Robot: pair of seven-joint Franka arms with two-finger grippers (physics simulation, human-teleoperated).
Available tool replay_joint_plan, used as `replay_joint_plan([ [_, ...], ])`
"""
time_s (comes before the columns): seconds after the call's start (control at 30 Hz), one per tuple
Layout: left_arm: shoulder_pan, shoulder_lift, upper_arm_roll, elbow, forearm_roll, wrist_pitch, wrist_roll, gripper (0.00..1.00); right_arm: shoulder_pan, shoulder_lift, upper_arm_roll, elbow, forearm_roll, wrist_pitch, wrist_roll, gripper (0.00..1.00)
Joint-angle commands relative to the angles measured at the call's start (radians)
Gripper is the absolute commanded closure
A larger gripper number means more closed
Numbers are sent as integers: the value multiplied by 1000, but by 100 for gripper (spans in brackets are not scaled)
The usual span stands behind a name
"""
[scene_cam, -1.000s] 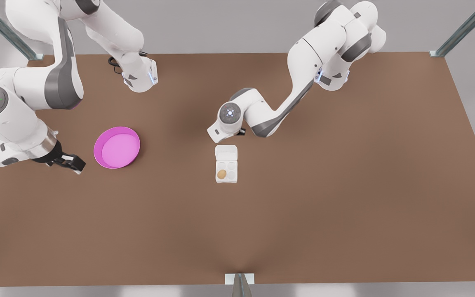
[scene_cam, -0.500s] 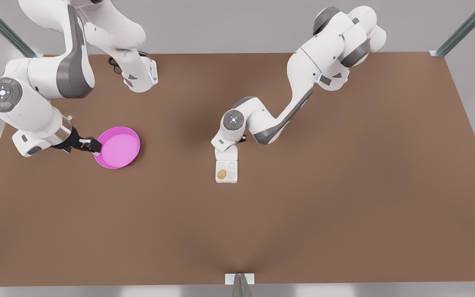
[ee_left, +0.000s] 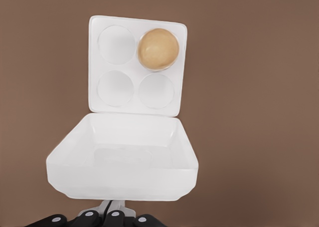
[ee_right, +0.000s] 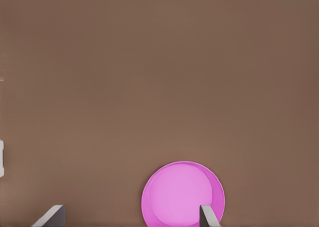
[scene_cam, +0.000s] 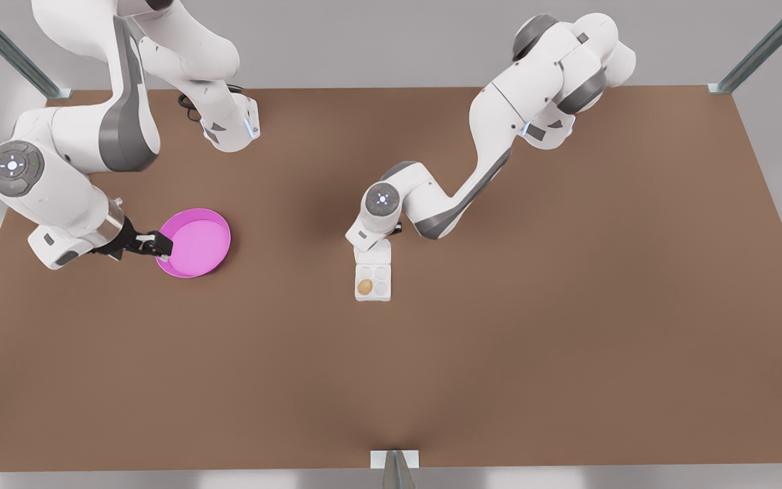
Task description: Pack egg into the box and close the box lid
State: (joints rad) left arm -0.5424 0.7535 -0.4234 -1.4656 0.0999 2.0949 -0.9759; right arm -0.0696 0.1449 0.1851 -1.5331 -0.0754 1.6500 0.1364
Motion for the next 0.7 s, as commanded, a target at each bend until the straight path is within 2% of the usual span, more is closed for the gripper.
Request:
replay_joint_plan([
  [0.0,2,1,0,10,0,4,54,79,-1,1,0,2,0,7,-54,0],
  [0.23,2,24,0,53,-14,5,56,79,2,1,0,2,2,7,-52,0],
  [0.57,44,155,5,291,-19,7,72,79,2,4,5,4,9,7,-50,0],
  [0.6,73,145,3,304,-28,-38,86,79,2,4,5,4,9,7,-50,0],
  [0.63,125,109,-3,358,-28,-240,108,79,2,4,5,4,9,7,-49,0],
  [0.67,188,66,3,491,-22,-531,114,79,2,4,5,4,9,7,-50,0],
])
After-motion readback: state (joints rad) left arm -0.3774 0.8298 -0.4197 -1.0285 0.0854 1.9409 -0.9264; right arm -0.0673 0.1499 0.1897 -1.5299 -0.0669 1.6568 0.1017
